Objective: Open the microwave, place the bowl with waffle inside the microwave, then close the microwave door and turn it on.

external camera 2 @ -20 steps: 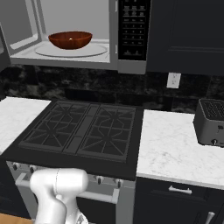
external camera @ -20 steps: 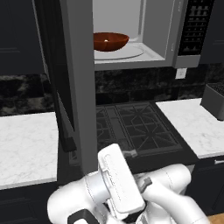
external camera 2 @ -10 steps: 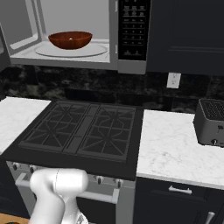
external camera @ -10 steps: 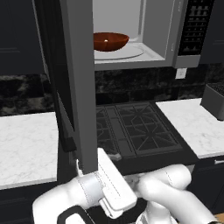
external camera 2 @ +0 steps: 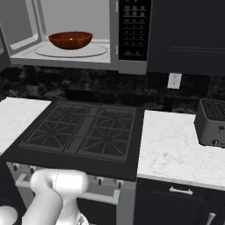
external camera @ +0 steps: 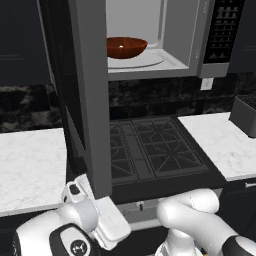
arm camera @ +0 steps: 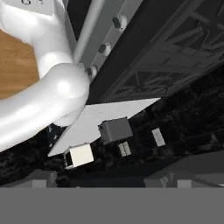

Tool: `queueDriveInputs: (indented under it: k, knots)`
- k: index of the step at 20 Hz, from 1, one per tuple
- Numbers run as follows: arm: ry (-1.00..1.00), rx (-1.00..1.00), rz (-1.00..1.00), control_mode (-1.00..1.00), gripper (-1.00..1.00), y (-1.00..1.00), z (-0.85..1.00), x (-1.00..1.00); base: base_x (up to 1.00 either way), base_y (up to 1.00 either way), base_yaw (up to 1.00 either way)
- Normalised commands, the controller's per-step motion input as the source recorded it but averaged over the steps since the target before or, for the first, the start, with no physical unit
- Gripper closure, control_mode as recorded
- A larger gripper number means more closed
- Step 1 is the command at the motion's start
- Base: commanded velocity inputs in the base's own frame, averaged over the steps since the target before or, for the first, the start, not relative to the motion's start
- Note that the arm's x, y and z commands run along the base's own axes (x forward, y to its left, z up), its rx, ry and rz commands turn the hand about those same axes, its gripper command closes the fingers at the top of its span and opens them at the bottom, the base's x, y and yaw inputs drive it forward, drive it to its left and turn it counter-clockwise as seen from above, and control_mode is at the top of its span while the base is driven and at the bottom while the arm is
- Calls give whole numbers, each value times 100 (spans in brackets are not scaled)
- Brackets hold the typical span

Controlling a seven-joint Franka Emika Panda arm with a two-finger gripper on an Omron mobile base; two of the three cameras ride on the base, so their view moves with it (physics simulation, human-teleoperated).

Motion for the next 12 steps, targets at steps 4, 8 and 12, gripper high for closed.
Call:
queueDriveInputs:
  k: [4, 8, 12]
  knots:
    - [-8, 9, 17, -100, -100, 44, -55, 16, 0, 0, 0]
    - [-12, 9, 17, -100, -100, 47, -32, 15, 0, 0, 0]
    - [-16, 17, 16, -100, -100, 52, -10, 8, 0, 0, 0]
